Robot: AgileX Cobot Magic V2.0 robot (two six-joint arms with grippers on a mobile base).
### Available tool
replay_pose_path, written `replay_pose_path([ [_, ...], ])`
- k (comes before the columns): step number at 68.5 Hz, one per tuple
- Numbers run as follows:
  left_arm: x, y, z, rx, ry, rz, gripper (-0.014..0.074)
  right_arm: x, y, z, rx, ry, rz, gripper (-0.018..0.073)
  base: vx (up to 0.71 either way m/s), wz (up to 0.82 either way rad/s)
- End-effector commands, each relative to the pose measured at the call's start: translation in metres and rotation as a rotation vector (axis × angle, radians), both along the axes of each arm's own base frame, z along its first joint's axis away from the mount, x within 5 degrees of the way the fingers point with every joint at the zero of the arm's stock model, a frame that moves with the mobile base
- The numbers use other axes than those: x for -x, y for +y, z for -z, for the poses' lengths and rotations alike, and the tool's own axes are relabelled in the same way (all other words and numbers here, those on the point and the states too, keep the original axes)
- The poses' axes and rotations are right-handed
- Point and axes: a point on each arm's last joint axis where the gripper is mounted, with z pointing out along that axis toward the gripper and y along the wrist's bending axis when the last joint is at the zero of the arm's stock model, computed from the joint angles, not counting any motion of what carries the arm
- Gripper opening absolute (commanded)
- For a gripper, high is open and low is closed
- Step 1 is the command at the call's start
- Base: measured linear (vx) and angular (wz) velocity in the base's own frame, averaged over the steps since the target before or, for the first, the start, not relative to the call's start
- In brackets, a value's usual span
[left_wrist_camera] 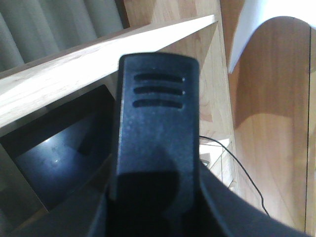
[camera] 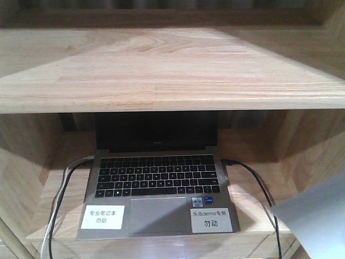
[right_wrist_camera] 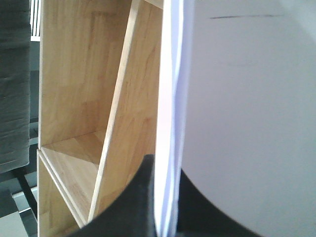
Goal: Grab stapler and paper to desk for stapling
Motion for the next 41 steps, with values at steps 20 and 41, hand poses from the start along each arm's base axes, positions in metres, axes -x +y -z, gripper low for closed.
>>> replay_pose_path([
  [20, -0.0012, 0.0001, -0.0175, 0.101, -0.065, -0.003, -0.0006, 0.0041, 0.0007, -0.0105, 0.012, -0.057, 0.006, -0.0005, 0.0, 0.0],
  [41, -0.0012, 0.0001, -0.0175, 0.101, -0.065, -0.003, -0.0006, 0.0041, 0.0007, -0.0105, 0.012, -0.057, 0.006, -0.0005, 0.0, 0.0],
])
